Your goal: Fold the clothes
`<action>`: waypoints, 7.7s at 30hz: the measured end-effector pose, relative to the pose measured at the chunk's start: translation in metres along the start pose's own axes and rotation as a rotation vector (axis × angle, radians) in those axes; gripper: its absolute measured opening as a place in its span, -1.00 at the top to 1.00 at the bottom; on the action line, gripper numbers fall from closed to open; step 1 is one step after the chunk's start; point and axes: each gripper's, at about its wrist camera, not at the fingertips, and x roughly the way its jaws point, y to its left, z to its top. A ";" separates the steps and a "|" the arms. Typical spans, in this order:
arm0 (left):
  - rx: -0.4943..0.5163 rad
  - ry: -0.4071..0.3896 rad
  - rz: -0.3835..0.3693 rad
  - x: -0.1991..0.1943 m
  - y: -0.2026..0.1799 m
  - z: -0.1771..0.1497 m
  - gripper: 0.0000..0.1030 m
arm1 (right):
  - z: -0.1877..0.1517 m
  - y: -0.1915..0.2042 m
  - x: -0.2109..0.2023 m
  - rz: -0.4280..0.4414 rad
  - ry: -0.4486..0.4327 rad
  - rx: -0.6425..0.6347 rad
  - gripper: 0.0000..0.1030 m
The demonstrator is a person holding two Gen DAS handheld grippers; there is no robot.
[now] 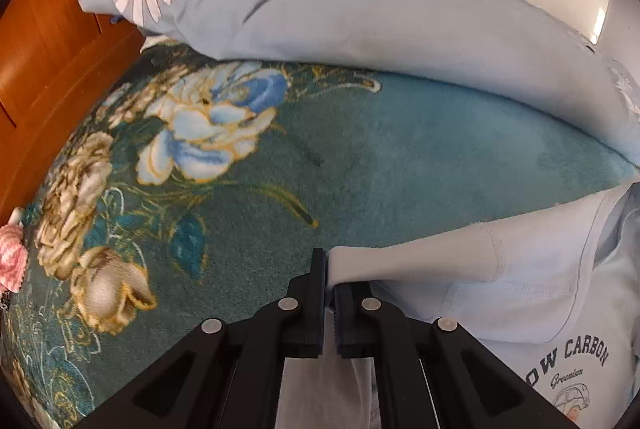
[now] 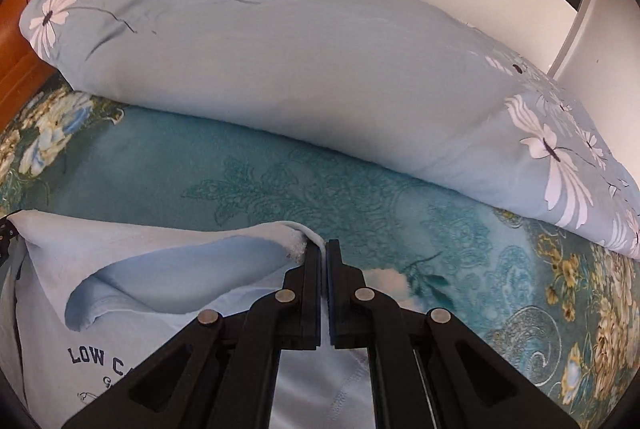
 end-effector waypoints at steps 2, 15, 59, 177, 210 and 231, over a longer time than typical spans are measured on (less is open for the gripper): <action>0.006 0.006 -0.013 0.005 0.000 -0.003 0.86 | -0.005 0.007 0.015 -0.010 0.028 -0.006 0.96; 0.020 -0.152 -0.125 -0.113 0.023 -0.068 -0.17 | -0.073 -0.056 -0.081 0.140 -0.076 0.001 0.20; -0.004 -0.170 -0.222 -0.184 0.044 -0.274 -0.33 | -0.329 -0.184 -0.238 -0.203 -0.176 0.444 0.24; 0.159 -0.032 -0.204 0.030 -0.118 0.080 0.43 | -0.212 -0.043 -0.072 0.583 -0.137 0.466 0.23; -0.284 0.052 -0.539 -0.206 0.074 -0.336 -0.31 | -0.412 -0.049 -0.219 0.438 0.046 0.446 0.22; -0.561 0.033 -0.614 -0.204 0.105 -0.361 0.93 | -0.406 -0.042 -0.224 0.563 0.019 0.545 0.84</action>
